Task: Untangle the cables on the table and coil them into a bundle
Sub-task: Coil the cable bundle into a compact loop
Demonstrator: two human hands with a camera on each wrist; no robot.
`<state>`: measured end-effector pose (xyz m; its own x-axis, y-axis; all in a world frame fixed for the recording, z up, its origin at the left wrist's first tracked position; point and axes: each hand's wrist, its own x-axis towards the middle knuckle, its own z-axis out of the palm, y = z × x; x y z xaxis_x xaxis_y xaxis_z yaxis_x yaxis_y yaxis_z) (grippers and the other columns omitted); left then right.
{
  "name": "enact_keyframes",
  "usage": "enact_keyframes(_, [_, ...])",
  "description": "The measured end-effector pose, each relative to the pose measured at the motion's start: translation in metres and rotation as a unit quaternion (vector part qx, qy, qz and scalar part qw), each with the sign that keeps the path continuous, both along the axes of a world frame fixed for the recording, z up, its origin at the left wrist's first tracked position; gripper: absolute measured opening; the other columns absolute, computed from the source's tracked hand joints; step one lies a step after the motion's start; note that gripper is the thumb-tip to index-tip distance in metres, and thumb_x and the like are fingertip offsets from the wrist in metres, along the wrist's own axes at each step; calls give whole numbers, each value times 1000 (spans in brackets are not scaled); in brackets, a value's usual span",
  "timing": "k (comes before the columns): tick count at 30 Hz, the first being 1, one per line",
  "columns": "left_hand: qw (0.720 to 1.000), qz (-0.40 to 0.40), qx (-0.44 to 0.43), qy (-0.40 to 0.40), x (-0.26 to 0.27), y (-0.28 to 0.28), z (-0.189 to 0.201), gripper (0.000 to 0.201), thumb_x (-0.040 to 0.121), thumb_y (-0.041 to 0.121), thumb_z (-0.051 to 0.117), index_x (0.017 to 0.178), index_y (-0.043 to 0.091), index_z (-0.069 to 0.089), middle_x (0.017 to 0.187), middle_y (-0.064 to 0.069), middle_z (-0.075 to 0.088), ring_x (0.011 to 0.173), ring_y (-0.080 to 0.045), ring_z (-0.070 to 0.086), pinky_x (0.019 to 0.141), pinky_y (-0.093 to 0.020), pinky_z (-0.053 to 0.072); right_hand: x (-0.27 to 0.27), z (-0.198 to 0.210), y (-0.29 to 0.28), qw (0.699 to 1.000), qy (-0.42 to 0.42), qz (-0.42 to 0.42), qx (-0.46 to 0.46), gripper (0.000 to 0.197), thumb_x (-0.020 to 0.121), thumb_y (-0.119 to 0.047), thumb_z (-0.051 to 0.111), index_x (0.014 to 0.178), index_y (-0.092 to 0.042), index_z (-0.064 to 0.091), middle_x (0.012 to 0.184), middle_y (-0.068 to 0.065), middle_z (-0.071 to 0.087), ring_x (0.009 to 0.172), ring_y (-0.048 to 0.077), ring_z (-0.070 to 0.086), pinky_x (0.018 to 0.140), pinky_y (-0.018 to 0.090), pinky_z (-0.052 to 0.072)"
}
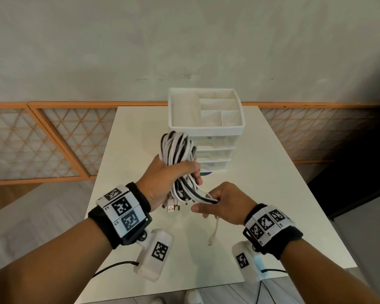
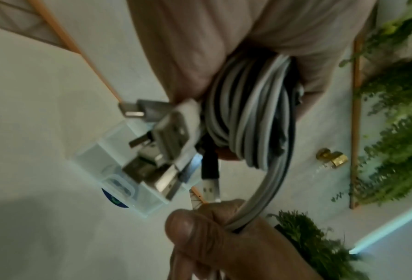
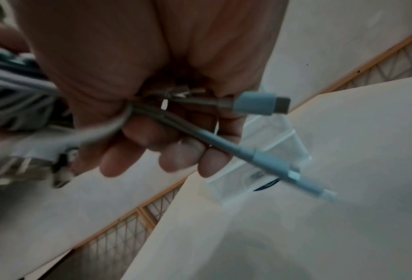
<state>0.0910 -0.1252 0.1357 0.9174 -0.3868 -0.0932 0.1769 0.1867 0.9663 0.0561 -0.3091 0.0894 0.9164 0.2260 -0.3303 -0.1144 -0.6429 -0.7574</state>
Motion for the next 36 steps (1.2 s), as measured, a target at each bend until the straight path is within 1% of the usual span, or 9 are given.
enact_keyframes(3, [994, -92, 52, -1, -5, -1, 2, 11, 75, 12, 72, 79, 3, 68, 72, -16, 65, 74, -33, 64, 76, -41, 52, 10, 2, -6, 998, -14, 22, -65, 8, 76, -21, 80, 68, -20, 78, 71, 9, 74, 63, 15, 62, 68, 28, 54])
enact_keyframes(5, [986, -137, 97, -1, -8, -2, 2, 25, 73, 12, 74, 84, -9, 66, 72, -18, 67, 71, -30, 66, 74, -37, 54, 14, 7, -5, 990, -44, 44, -126, 13, 72, -28, 74, 74, -15, 79, 73, 7, 75, 71, 22, 68, 72, 35, 57])
enact_keyframes(7, [975, -150, 161, -16, -12, -6, 0, 25, 72, 11, 74, 84, -9, 66, 74, -20, 69, 73, -27, 68, 75, -38, 57, 17, 11, -3, 974, -92, 41, -205, 22, 70, -39, 69, 67, -17, 72, 67, 3, 69, 70, 27, 64, 66, 33, 54])
enact_keyframes(11, [963, -123, 238, -16, -14, -13, -6, 11, 74, 10, 74, 82, 15, 69, 72, 1, 68, 74, -15, 66, 73, -35, 54, 23, 21, 2, 950, -152, 18, -274, 11, 75, -27, 62, 69, -19, 57, 72, -2, 60, 75, 24, 59, 64, 31, 46])
enact_keyframes(14, [954, -128, 269, -19, -15, -17, -9, 15, 76, 7, 75, 89, 8, 67, 73, 0, 65, 69, -11, 64, 68, -28, 53, 23, 27, 8, 948, -136, 34, -288, 32, 80, -31, 62, 62, -26, 36, 66, -7, 40, 73, 20, 43, 65, 31, 38])
enact_keyframes(20, [946, -94, 308, -31, -12, -20, -15, 25, 65, 15, 73, 88, 12, 64, 80, -9, 72, 75, -25, 70, 72, -41, 59, 25, 26, 9, 959, -153, 51, -234, 27, 82, -20, 58, 62, -29, 43, 62, -8, 47, 63, 19, 49, 59, 25, 35])
enact_keyframes(25, [952, -4, 304, -33, -5, -15, -16, 17, 66, 14, 69, 82, 14, 63, 75, -8, 70, 66, -24, 65, 58, -36, 54, 21, 32, -8, 990, -142, -23, -4, 8, 88, -23, 69, 93, -18, 67, 82, -8, 68, 74, 13, 65, 70, 28, 51])
enact_keyframes(30, [958, 70, 277, -32, 6, -4, -7, 8, 76, 2, 71, 76, 4, 63, 66, -10, 66, 53, -20, 60, 49, -30, 50, 11, 36, -26, 985, -33, -74, 153, 39, 100, -38, 46, 102, -9, 71, 73, -4, 65, 66, 17, 60, 63, 26, 45])
enact_keyframes(36, [967, 45, 251, -31, 1, -9, -11, 24, 72, 8, 70, 87, -10, 61, 72, -26, 62, 61, -23, 59, 57, -35, 50, 4, 31, -15, 959, -29, -107, 261, 20, 91, -27, 66, 95, -13, 80, 73, 7, 55, 64, 20, 38, 56, 27, 30])
